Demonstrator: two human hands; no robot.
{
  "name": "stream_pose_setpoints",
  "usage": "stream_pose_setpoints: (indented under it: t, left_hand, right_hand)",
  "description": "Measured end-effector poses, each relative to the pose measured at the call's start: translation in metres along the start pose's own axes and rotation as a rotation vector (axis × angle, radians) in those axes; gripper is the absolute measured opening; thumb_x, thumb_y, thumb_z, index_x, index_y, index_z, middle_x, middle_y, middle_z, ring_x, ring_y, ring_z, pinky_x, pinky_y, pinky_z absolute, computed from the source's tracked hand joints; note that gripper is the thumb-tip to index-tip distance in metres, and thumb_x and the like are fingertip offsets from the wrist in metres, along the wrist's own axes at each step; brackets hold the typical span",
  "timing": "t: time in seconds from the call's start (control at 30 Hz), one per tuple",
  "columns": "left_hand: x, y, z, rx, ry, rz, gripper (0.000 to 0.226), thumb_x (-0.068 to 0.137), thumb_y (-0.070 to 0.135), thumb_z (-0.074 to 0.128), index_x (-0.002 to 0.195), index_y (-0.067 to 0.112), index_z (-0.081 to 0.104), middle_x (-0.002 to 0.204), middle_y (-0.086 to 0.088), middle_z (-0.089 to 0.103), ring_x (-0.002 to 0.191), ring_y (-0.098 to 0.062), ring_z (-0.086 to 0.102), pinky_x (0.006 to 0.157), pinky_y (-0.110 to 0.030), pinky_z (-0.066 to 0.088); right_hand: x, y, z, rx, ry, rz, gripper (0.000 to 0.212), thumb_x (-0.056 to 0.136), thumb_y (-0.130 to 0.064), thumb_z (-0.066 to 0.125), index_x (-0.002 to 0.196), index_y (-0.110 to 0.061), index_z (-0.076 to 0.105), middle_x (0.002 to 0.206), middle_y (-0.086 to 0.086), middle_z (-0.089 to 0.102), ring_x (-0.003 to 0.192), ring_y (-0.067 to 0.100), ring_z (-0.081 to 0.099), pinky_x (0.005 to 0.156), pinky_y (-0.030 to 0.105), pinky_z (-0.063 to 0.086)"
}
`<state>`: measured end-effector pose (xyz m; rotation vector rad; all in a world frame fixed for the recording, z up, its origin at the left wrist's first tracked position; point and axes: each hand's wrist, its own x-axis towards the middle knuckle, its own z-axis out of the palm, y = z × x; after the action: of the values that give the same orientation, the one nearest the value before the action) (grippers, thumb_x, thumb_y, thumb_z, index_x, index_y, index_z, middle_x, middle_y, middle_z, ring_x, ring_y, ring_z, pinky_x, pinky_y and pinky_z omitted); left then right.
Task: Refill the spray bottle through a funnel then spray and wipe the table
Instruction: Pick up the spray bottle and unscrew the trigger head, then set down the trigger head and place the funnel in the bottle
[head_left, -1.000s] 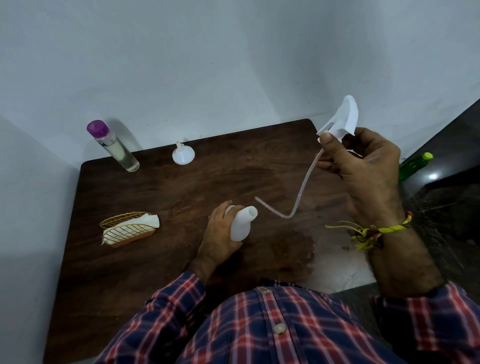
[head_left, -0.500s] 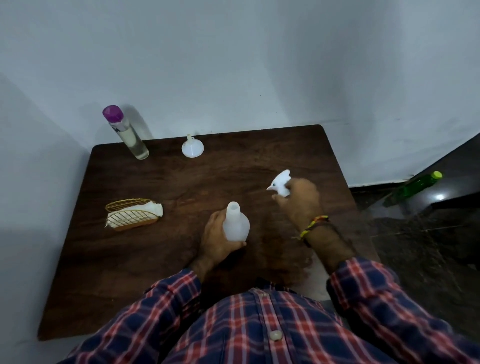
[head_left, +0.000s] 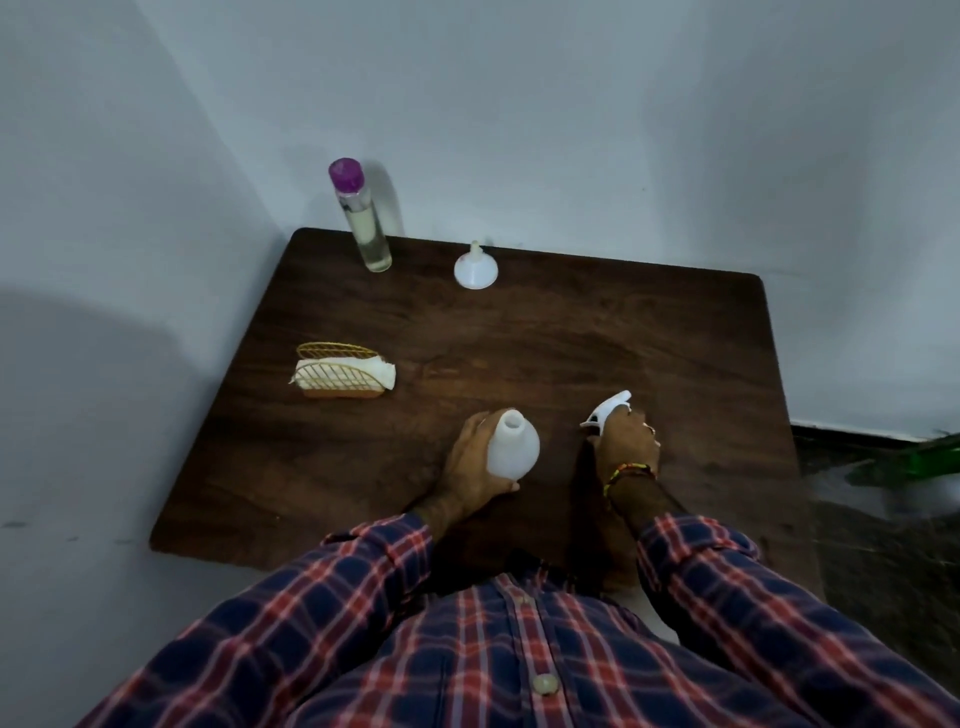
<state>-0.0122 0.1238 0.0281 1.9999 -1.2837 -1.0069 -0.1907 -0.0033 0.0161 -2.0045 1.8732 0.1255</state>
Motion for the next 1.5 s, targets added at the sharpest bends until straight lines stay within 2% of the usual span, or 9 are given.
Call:
stream_pose_setpoints:
  t: [0.33,0.47,0.67,0.73,0.87,0.97,1.1,1.3,1.5]
  left_hand:
    - [0.011,-0.020,0.003,-0.073,-0.022,0.010,0.124,0.054,0.030,0.095,0.154,0.031,0.020,0.154,0.004,0.034,0.138,-0.012,0.033,0.115,-0.036,0.031]
    - [0.013,-0.033,-0.007,0.004,-0.058,0.063,0.129,0.051,0.049,0.094,0.154,0.033,0.017,0.156,0.008,0.031,0.139,-0.008,0.031,0.115,-0.032,0.026]
    - [0.022,-0.056,-0.026,0.280,-0.148,0.207,0.125,0.055,0.081,0.072,0.154,0.040,0.007,0.162,0.008,0.020,0.149,-0.015,0.018,0.120,-0.047,0.022]
    - [0.030,-0.068,-0.035,0.302,-0.157,0.174,0.115,0.065,0.080,0.064,0.155,0.036,0.009,0.163,0.004,0.018,0.150,-0.016,0.012,0.119,-0.045,0.019]
    - [0.044,-0.090,-0.040,0.277,0.020,0.195,0.076,0.093,0.065,0.031,0.150,0.015,0.038,0.155,-0.008,0.038,0.148,-0.021,0.023,0.119,-0.047,0.027]
    - [0.050,-0.103,-0.031,0.236,0.099,0.228,0.055,0.096,0.035,0.037,0.141,0.005,0.050,0.151,-0.013,0.042,0.146,-0.026,0.028,0.117,-0.048,0.031]
    - [0.054,-0.112,-0.020,0.316,0.174,0.213,0.057,0.090,0.020,0.042,0.144,0.003,0.045,0.156,-0.013,0.035,0.148,-0.027,0.023,0.117,-0.043,0.025]
    - [0.062,-0.118,-0.018,0.479,0.261,0.127,0.057,0.099,0.031,0.042,0.150,0.006,0.037,0.158,-0.016,0.031,0.148,-0.031,0.024,0.123,-0.047,0.011]
    - [0.063,-0.116,-0.017,0.486,0.304,0.162,0.056,0.097,0.028,0.047,0.147,0.004,0.041,0.156,-0.016,0.035,0.146,-0.033,0.028,0.121,-0.050,0.018]
  right_hand:
    - [-0.003,0.000,-0.002,0.040,0.053,0.065,0.079,0.074,-0.050,0.079,0.128,-0.006,0.042,0.124,0.013,0.056,0.113,0.035,0.058,0.090,0.045,0.048]
    - [-0.015,-0.011,-0.017,0.151,0.245,-0.025,0.059,0.074,-0.042,0.079,0.113,-0.009,0.051,0.114,0.014,0.060,0.106,0.036,0.059,0.085,0.045,0.048]
    - [-0.005,-0.043,-0.033,0.332,0.229,-0.245,0.040,0.077,-0.029,0.078,0.108,-0.012,0.059,0.109,0.009,0.061,0.103,0.030,0.060,0.088,0.042,0.048]
    - [0.006,-0.054,-0.037,0.304,0.171,-0.301,0.041,0.077,-0.030,0.078,0.110,-0.014,0.059,0.110,0.007,0.061,0.102,0.027,0.060,0.088,0.042,0.050]
    - [0.038,-0.081,-0.037,0.249,0.085,-0.381,0.048,0.078,-0.032,0.077,0.118,-0.015,0.057,0.117,0.008,0.059,0.110,0.027,0.058,0.095,0.041,0.048]
    - [0.068,-0.105,-0.028,0.206,0.021,-0.418,0.056,0.077,-0.032,0.078,0.124,-0.012,0.054,0.123,0.011,0.058,0.116,0.028,0.056,0.100,0.040,0.046]
    - [0.114,-0.137,-0.012,0.200,0.004,-0.406,0.076,0.073,-0.041,0.080,0.135,-0.011,0.046,0.131,0.013,0.054,0.122,0.031,0.053,0.105,0.041,0.043]
    - [0.176,-0.184,0.015,0.288,-0.012,-0.395,0.111,0.065,-0.053,0.083,0.150,-0.006,0.027,0.150,0.016,0.038,0.138,0.030,0.039,0.115,0.037,0.031]
    - [0.222,-0.220,0.027,0.544,0.029,-0.420,0.104,0.054,-0.053,0.083,0.141,-0.009,0.046,0.139,0.005,0.055,0.129,0.020,0.052,0.110,0.032,0.040]
